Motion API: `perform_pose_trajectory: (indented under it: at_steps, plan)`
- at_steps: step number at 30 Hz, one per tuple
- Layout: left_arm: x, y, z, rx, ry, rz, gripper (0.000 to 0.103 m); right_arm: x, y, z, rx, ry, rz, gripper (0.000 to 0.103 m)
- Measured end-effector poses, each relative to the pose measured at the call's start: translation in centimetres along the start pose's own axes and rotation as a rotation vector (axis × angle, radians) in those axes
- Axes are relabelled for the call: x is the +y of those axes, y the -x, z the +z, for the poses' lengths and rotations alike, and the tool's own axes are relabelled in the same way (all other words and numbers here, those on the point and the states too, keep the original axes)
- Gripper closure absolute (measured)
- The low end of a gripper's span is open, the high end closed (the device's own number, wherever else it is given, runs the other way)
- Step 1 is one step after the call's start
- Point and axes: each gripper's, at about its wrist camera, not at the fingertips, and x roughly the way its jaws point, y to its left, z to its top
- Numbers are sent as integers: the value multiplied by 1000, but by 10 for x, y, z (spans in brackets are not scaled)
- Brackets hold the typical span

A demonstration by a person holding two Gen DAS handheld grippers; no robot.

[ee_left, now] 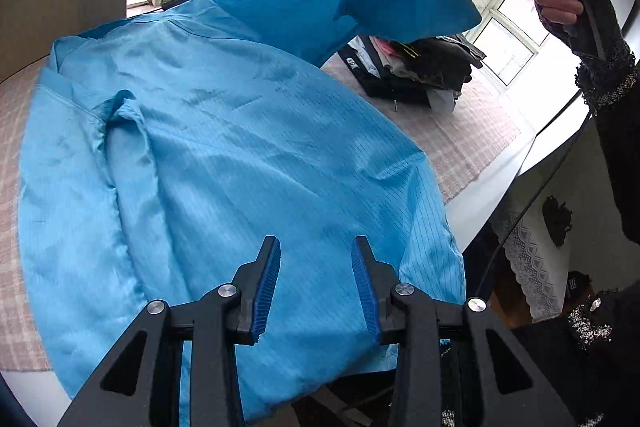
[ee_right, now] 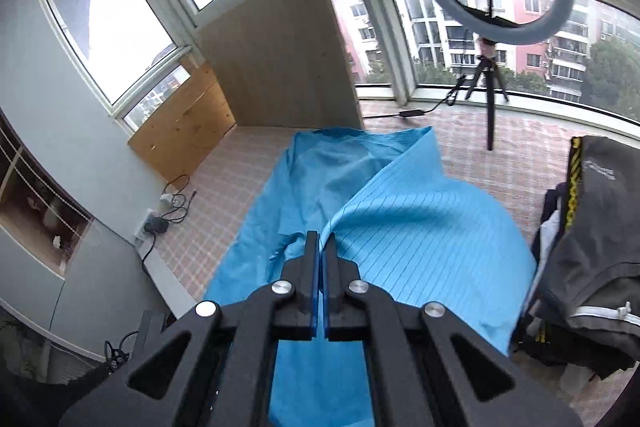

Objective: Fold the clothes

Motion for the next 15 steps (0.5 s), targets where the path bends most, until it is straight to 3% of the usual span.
perform_pose_trajectory:
  at_steps: [2,4,5,7,8,9,13,15]
  plan:
    - [14,8,-5,-3,16,28,65,38,-51,-5,134,13,147,97]
    - [19,5,-9,7,27,58,65,58,-68,-18,189,36,124,97]
    - [21,8,-11,10,24,61,65,59,-61,-26,175,45,93,95]
    - [21,14,-15,12,-13,83,65,40,-34,-44,103,-2,61,77]
    - [20,14,-15,17,-34,101,65,24,-19,-55,71,-35,30,58]
    - [20,12,-14,26,-50,113,64,9,-8,-69,48,-66,-12,54]
    - [27,2,-6,56,-78,148,64,-52,5,-127,9,-275,-66,54]
    - [36,1,0,67,-57,168,64,-68,-13,-153,37,-320,-101,54]
